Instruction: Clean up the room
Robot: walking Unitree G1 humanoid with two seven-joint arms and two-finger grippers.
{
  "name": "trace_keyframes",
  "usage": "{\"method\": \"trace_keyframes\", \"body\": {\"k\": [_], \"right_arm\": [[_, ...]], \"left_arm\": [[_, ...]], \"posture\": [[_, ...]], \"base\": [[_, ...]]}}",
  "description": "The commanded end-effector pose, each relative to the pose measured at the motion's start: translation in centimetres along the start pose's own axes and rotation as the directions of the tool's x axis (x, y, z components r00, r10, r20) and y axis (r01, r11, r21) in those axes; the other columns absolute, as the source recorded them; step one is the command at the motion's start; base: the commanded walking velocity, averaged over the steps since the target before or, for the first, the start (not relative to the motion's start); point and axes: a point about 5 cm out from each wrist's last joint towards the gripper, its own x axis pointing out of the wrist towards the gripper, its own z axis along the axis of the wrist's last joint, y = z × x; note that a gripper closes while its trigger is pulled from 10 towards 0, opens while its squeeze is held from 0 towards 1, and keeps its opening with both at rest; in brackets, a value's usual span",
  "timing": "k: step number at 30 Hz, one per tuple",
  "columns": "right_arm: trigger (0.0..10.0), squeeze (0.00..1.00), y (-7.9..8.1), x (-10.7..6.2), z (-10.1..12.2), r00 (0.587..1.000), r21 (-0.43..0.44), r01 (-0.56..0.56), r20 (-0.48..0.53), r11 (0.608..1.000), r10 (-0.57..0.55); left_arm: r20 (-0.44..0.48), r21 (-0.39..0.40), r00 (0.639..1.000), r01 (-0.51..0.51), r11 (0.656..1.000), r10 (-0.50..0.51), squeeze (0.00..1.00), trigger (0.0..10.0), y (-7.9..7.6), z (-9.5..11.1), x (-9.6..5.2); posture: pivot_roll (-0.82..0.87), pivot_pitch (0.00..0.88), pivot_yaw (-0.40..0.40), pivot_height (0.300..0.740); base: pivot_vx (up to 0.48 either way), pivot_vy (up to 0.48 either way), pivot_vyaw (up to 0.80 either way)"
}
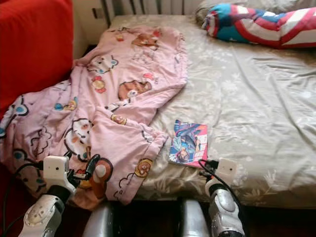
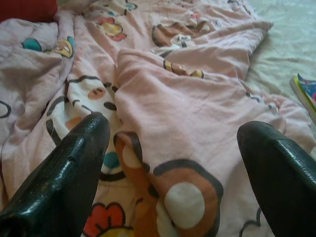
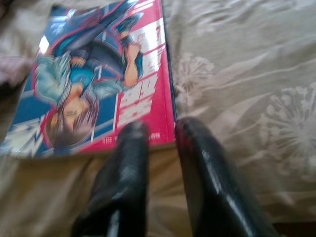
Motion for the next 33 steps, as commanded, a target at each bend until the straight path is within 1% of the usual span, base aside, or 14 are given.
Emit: {"method": "trace_keyframes", "body": {"k": [1,6,7,11,14,19,21,25,29,33], "right_arm": [[10.0,1.0,0.1,0.0,-0.3,1.0,0.036,0.012,0.0,0.999,-0.012],[10.0,1.0,0.4,0.2,0.1,0.999,0.049,0.016,0.032,0.999,-0.017],[10.0,0.0,0.4,0.4,0.4,0.999,0.055,0.016,0.047,0.998,-0.019],[10.0,0.0,0.4,0.8,1.2,0.995,0.077,0.028,0.091,0.997,-0.035],[10.0,0.0,0.0,1.0,1.9,0.992,0.099,0.048,0.112,0.994,-0.059],[10.0,0.0,-0.3,1.1,2.1,0.991,0.101,0.054,0.112,0.993,-0.066],[10.0,0.0,-0.7,1.1,2.3,0.989,0.112,0.069,0.121,0.991,-0.082],[10.0,0.0,-0.9,1.1,2.1,0.989,0.127,0.078,0.117,0.989,-0.093],[10.0,0.0,-1.1,0.9,1.2,0.992,0.152,0.084,0.086,0.985,-0.098],[10.0,0.0,-1.0,0.8,0.9,0.993,0.162,0.08,0.073,0.984,-0.093]], "left_arm": [[-0.01,0.013,1.0,-0.004,1.0,0.004,0.0,10.0,0.3,0.1,-0.4],[-0.021,0.02,1.0,0.004,1.0,-0.004,0.0,10.0,0.3,0.2,-0.8],[-0.025,0.023,1.0,0.008,1.0,-0.007,0.0,10.0,0.4,0.3,-0.9],[-0.037,0.037,0.999,0.012,0.999,-0.011,0.0,10.0,0.7,0.3,-1.3],[-0.044,0.044,0.999,0.012,0.999,-0.01,0.0,10.0,0.9,0.3,-1.4],[-0.047,0.046,0.999,0.013,0.999,-0.011,0.0,10.0,0.9,0.4,-1.4],[-0.055,0.05,0.998,0.014,0.999,-0.011,0.0,10.0,1.0,0.4,-1.7],[-0.063,0.051,0.998,0.013,0.999,-0.01,0.0,10.0,1.0,0.3,-1.9],[-0.07,0.055,0.998,0.008,0.998,-0.004,0.0,10.0,1.1,0.4,-2.3],[-0.074,0.06,0.997,0.003,0.998,0.001,0.0,10.0,1.2,0.4,-2.5]], "posture": [[0.05,0.216,0.041,0.591],[0.07,0.241,0.068,0.591],[0.08,0.246,0.074,0.591],[0.09,0.251,0.083,0.591],[0.09,0.249,0.089,0.591],[0.09,0.249,0.089,0.591],[0.1,0.248,0.092,0.591],[0.1,0.251,0.094,0.591],[0.11,0.258,0.093,0.591],[0.12,0.267,0.095,0.591]], "base": [[0.0,0.0,0.0],[0.0,0.0,0.0],[0.0,0.0,0.0],[0.0,0.0,0.0],[0.0,0.0,0.0],[0.0,0.0,0.0],[0.0,0.0,0.0],[0.0,0.0,0.0],[0.0,0.0,0.0],[0.0,0.0,0.0]]}}
